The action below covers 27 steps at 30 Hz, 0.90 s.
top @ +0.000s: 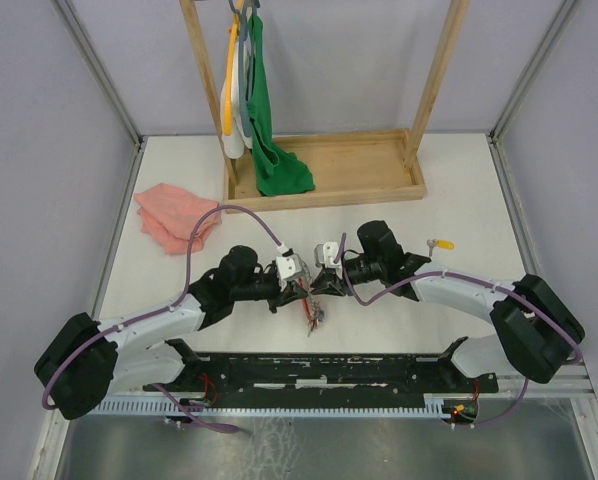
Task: Put the keys on the keyring
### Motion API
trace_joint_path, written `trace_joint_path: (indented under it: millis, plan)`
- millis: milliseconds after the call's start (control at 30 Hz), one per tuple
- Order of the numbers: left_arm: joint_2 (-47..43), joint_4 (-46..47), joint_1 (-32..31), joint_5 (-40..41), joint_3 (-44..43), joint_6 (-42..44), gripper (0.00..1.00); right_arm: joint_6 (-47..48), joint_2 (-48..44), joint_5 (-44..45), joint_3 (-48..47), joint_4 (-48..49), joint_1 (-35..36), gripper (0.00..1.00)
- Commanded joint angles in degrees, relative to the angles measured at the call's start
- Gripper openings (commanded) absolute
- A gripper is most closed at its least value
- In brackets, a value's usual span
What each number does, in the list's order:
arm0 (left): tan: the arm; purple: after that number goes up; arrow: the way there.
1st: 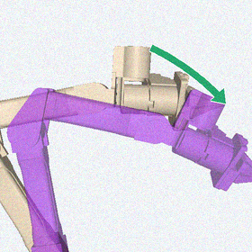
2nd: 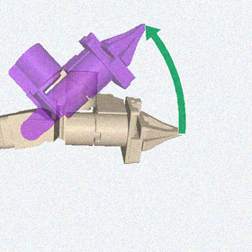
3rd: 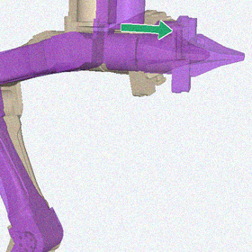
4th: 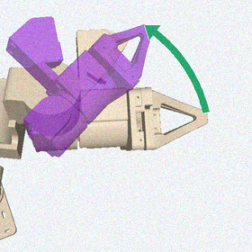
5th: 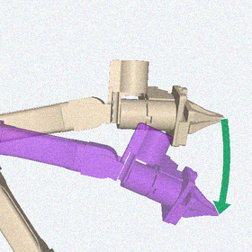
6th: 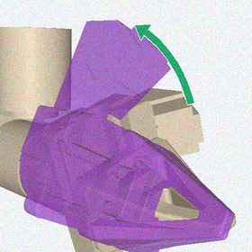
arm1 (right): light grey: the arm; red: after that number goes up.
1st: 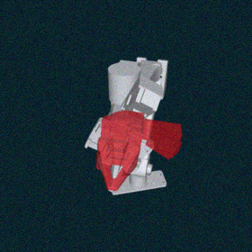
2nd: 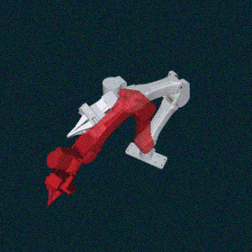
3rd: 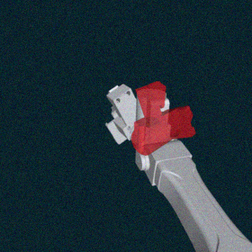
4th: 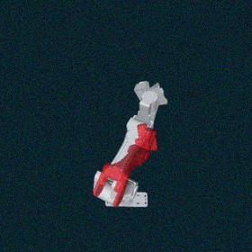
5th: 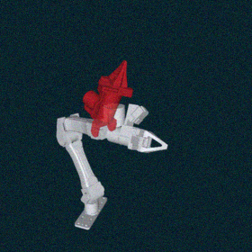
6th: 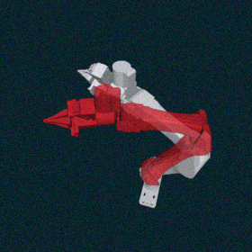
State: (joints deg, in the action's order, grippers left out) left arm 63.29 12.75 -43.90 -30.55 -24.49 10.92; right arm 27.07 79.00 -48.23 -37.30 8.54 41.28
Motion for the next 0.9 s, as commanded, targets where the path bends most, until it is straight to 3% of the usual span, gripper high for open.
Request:
trace_joint_path:
  millis: [0,100,133,400,633,867]
  plan:
    - [-0.4,2.8,-0.4,-0.2,-2.9,2.1,0.03,-0.2,0.8,-1.8,-2.4,1.2,0.4,0.2]
    - [-0.8,3.1,-0.3,0.1,-2.5,2.2,0.03,0.2,0.4,-1.0,-2.4,0.8,0.4,0.02]
    - [-1.1,3.6,-0.4,0.2,-2.1,2.2,0.03,0.2,0.1,-0.7,-2.1,1.1,0.4,0.01]
    - [-5.6,17.6,-0.2,2.8,6.8,0.3,0.29,-4.8,-3.4,-1.6,2.2,11.6,-0.3,0.01]
    - [-9.6,28.9,0.2,3.6,13.7,-1.4,0.34,-7.4,-4.4,-3.1,4.1,16.9,-0.9,0.01]
    - [-7.2,32.3,0.7,3.3,13.8,-2.3,0.34,-7.4,-5.2,-3.1,4.6,17.3,-0.9,0.01]
